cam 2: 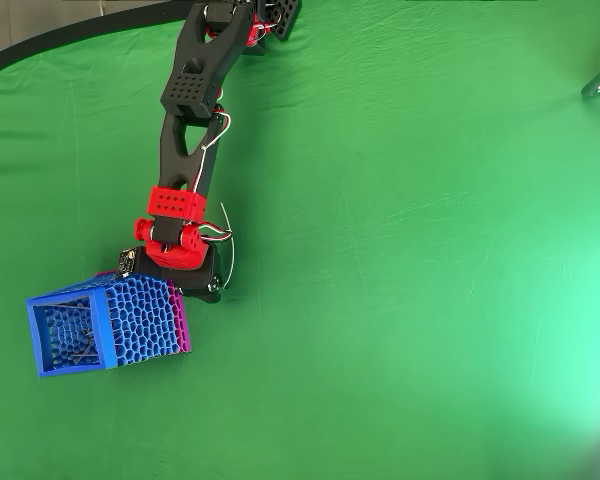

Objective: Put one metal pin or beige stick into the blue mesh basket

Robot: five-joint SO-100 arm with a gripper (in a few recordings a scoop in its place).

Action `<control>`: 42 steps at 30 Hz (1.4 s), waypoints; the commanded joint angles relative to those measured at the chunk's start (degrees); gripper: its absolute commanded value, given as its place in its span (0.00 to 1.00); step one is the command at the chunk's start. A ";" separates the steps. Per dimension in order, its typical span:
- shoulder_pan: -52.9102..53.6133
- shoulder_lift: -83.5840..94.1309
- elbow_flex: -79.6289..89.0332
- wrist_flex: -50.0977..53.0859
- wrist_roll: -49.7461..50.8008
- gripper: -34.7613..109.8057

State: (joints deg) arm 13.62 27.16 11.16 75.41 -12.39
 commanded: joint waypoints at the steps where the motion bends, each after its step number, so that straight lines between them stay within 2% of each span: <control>1: 0.70 0.35 -2.55 -1.41 0.44 0.34; 19: 0.70 -0.62 2.02 -2.55 7.82 0.35; 42: 0.62 -0.62 4.22 -2.55 9.49 0.34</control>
State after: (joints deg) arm 14.33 25.75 15.47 73.39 -3.08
